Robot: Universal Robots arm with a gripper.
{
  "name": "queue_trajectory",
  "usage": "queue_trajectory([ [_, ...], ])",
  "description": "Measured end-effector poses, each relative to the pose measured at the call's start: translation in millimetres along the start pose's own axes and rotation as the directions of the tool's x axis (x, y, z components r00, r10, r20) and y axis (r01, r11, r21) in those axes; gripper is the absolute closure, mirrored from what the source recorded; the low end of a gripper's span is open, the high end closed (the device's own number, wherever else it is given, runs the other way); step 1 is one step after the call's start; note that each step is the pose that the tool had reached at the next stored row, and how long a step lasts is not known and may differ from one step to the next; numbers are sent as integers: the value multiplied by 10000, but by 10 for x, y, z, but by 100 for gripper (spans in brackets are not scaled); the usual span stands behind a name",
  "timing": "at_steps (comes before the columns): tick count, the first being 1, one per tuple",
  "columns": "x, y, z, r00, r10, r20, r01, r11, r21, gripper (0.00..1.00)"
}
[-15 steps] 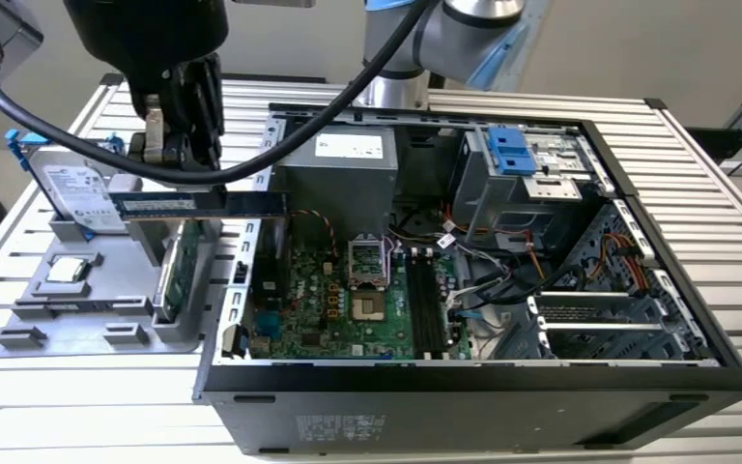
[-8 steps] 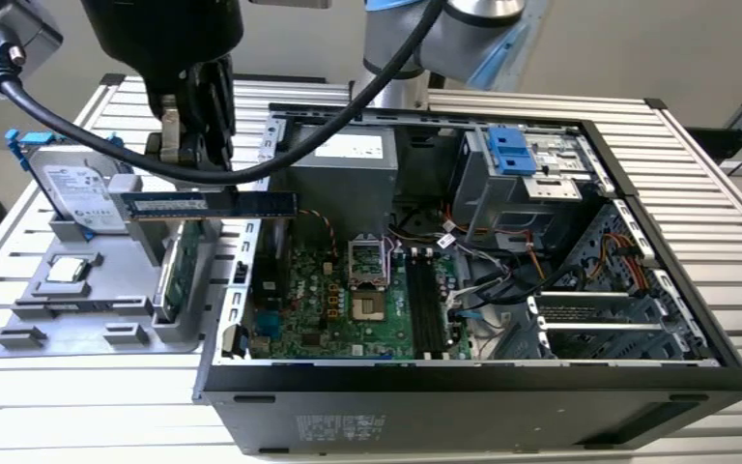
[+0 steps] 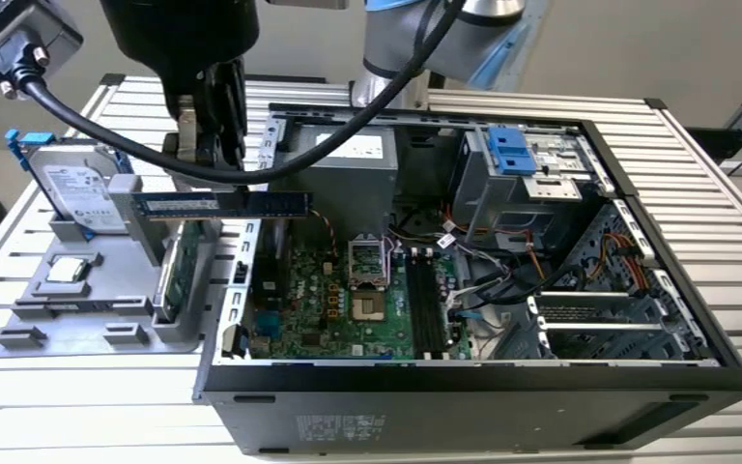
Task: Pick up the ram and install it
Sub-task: 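Pick up the ram and move it above insertion slot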
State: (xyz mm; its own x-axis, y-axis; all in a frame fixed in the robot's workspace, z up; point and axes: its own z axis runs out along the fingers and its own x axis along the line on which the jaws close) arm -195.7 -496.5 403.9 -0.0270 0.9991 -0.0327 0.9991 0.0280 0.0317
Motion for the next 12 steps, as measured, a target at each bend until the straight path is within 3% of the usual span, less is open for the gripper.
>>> queue_trajectory([
  [12,-1,133,6,10000,0,1,0,10000,0,100],
])
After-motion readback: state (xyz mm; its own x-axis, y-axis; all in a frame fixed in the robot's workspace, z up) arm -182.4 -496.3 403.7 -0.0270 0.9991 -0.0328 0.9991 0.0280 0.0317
